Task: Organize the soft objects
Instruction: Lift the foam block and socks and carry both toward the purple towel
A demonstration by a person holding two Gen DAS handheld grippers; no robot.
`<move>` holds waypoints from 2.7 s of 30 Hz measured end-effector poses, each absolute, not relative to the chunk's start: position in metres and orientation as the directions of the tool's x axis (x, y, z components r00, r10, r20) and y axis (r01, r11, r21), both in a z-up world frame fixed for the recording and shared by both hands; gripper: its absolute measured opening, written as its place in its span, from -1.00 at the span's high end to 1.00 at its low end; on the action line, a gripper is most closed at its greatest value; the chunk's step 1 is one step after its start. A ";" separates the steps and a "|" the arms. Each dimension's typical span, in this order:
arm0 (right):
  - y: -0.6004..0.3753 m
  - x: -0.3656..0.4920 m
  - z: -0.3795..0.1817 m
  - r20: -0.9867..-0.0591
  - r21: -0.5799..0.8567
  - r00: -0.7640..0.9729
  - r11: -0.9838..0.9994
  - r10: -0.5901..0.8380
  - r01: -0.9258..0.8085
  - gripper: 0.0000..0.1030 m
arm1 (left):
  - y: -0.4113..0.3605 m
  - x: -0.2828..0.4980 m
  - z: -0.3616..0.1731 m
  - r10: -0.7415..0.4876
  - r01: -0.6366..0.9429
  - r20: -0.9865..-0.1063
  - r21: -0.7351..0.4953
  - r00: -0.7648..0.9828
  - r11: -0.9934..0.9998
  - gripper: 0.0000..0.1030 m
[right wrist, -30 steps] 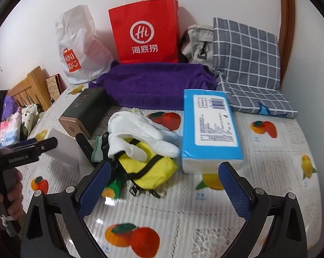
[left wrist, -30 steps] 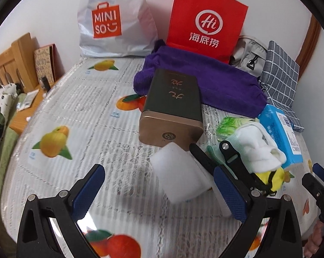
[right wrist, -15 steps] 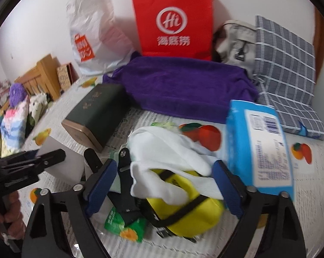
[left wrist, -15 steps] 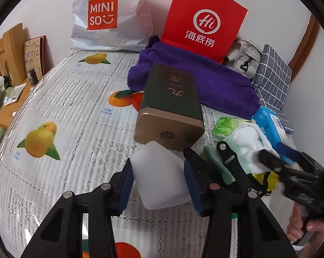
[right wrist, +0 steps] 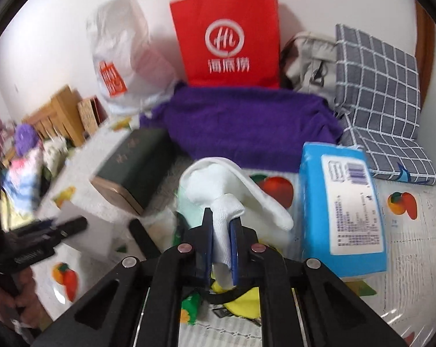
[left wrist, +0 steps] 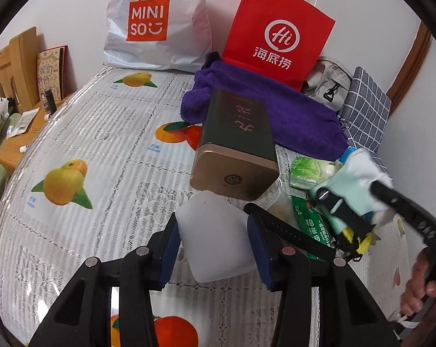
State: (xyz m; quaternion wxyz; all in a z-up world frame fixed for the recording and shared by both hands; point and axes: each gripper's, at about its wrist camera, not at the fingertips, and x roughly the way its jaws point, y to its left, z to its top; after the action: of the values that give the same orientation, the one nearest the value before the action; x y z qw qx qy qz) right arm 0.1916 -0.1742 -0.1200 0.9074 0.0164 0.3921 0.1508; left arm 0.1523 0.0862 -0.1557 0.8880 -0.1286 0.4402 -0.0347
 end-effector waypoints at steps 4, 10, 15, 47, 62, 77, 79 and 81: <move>-0.183 0.177 -0.100 -0.673 0.129 0.689 0.961 0.267 -0.246 0.81 | 0.084 0.145 -0.149 -0.161 -0.055 -0.770 -0.246 0.618 0.968 0.15; -0.203 0.150 -0.077 -0.629 0.135 0.732 0.964 0.261 -0.227 0.81 | 0.080 0.136 -0.141 -0.136 -0.064 -0.769 -0.223 0.624 0.973 0.15; -0.225 0.122 -0.082 -0.647 0.120 0.724 0.969 0.240 -0.215 0.81 | 0.073 0.125 -0.134 -0.127 -0.056 -0.762 -0.210 0.635 0.976 0.15; -0.274 0.124 -0.203 -0.778 0.113 0.599 0.980 0.190 -0.163 0.53 | 0.035 0.128 -0.138 -0.062 -0.053 -0.811 -0.113 0.581 0.992 0.15; -0.287 0.128 -0.118 -0.697 0.140 0.685 0.977 0.212 -0.160 0.51 | 0.028 0.149 -0.091 -0.079 -0.004 -0.758 -0.108 0.647 0.994 0.15; -0.252 0.218 -0.067 -0.659 0.069 0.731 0.982 0.176 -0.175 0.51 | 0.028 0.218 -0.043 -0.024 -0.001 -0.709 -0.035 0.705 0.999 0.15; -0.248 0.232 -0.062 -0.655 0.068 0.734 0.982 0.178 -0.178 0.51 | 0.028 0.230 -0.037 -0.016 -0.012 -0.706 -0.035 0.708 0.999 0.15; -0.245 0.245 -0.058 -0.651 0.068 0.737 0.981 0.182 -0.182 0.51 | 0.028 0.239 -0.034 -0.022 -0.010 -0.697 -0.042 0.716 0.999 0.15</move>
State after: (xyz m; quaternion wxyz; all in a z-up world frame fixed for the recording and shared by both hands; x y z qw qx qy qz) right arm 0.2451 -0.2445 -0.0583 0.9318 -0.0001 0.3494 0.0978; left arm 0.2387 0.0276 -0.0339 0.9262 -0.0211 0.3765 -0.0034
